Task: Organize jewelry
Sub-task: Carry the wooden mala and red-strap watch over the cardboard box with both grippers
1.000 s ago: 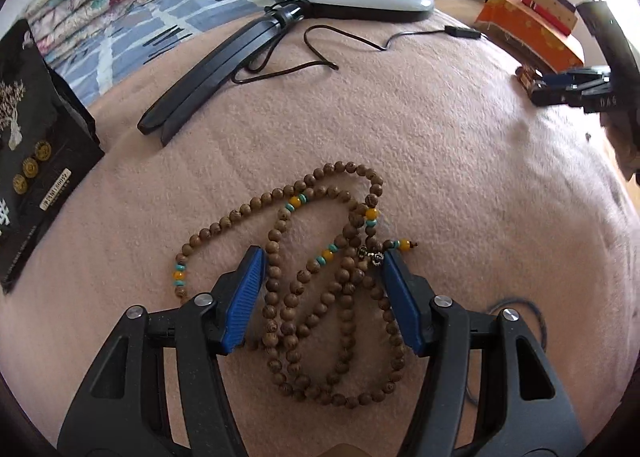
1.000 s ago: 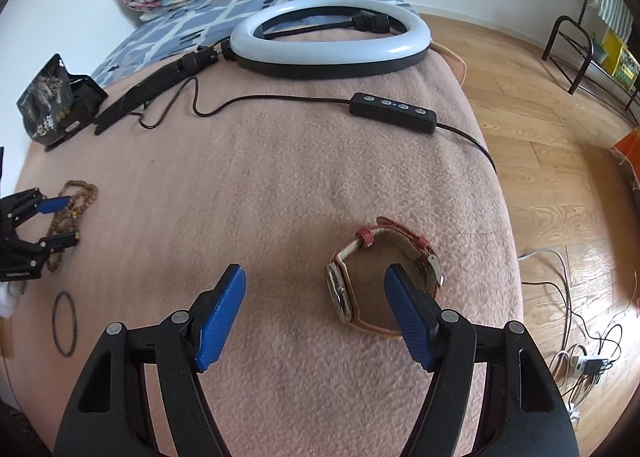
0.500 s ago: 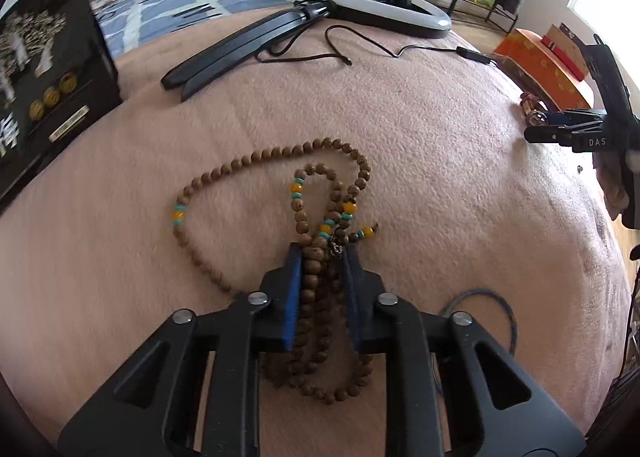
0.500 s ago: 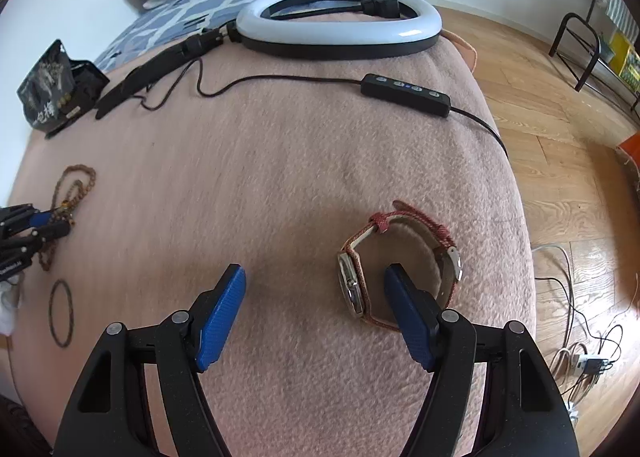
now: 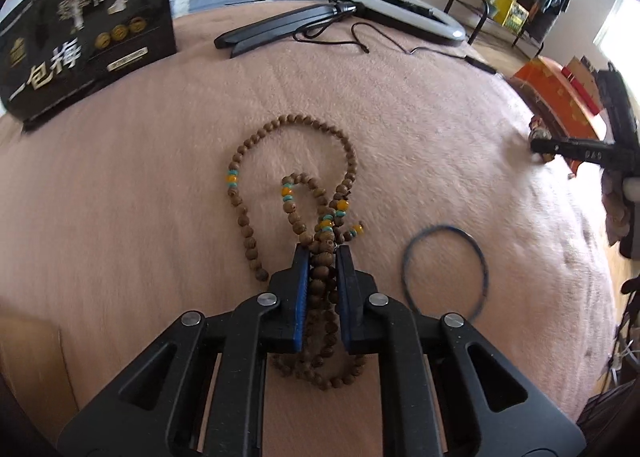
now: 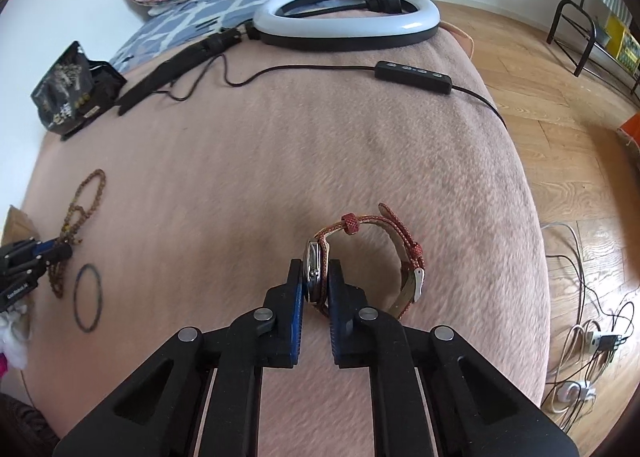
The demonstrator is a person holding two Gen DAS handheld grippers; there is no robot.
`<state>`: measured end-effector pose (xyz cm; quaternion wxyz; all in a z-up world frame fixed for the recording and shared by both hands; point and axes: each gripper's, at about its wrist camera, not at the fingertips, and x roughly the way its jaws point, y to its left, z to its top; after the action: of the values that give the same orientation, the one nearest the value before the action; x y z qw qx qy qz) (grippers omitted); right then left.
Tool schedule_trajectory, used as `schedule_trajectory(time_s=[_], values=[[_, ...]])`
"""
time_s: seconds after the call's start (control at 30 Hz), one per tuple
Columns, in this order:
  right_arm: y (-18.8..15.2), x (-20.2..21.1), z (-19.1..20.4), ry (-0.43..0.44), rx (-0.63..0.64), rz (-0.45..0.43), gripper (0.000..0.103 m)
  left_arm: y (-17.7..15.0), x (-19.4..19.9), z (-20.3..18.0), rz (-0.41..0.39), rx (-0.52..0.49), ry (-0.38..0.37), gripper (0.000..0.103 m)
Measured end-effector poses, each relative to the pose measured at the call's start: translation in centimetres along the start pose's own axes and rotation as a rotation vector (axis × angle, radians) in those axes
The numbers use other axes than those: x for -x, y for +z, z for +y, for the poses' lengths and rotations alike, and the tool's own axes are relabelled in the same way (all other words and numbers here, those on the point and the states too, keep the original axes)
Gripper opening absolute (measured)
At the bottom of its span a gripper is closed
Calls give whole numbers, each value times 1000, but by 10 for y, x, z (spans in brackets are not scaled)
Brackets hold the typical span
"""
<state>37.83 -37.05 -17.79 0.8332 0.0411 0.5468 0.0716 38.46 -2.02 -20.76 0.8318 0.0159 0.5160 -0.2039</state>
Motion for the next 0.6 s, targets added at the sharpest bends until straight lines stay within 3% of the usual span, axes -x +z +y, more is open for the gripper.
schedule_trajectory(time_s=[0.6], values=[[-28,74,71,101,62,-85,9,-27,128,10,-168,137,-148,11]])
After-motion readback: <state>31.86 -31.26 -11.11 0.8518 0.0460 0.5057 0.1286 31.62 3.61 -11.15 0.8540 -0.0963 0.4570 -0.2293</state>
